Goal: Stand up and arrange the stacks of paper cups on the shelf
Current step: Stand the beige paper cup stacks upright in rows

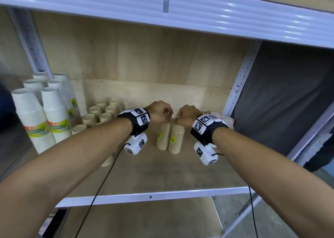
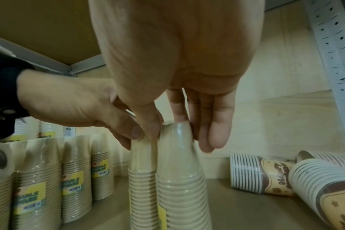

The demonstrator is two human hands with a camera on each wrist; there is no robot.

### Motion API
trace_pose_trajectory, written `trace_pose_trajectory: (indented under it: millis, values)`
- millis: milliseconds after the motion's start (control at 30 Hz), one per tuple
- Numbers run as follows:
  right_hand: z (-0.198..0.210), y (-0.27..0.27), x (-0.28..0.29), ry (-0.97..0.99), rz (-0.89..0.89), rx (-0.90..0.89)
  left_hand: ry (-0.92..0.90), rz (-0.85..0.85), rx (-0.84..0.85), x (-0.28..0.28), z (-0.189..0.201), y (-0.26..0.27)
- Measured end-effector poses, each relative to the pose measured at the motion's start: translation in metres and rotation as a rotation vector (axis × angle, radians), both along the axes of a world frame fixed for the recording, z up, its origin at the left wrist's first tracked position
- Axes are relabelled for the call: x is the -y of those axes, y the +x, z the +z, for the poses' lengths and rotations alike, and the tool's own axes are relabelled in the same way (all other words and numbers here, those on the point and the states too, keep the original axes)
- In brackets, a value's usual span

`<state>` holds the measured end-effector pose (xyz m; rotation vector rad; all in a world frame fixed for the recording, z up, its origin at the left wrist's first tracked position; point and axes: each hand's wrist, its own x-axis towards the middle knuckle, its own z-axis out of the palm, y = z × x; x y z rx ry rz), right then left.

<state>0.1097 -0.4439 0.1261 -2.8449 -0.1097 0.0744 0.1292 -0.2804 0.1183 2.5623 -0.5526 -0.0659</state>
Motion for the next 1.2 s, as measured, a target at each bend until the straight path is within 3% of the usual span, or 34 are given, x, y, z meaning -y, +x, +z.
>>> trace_pose_trajectory:
  millis: [533, 733, 1200]
  values:
    - [0.008, -0.005, -0.01, -0.043, 0.022, -0.04, 0.073, 0.062, 0.045, -0.004, 0.0, 0.0]
    - [0.009, -0.006, -0.009, -0.045, 0.027, -0.042, 0.075, -0.036, 0.036, 0.0, 0.0, 0.001]
    - [0.015, -0.008, -0.007, -0.132, 0.062, -0.017, 0.091, 0.053, 0.033, 0.007, -0.001, 0.012]
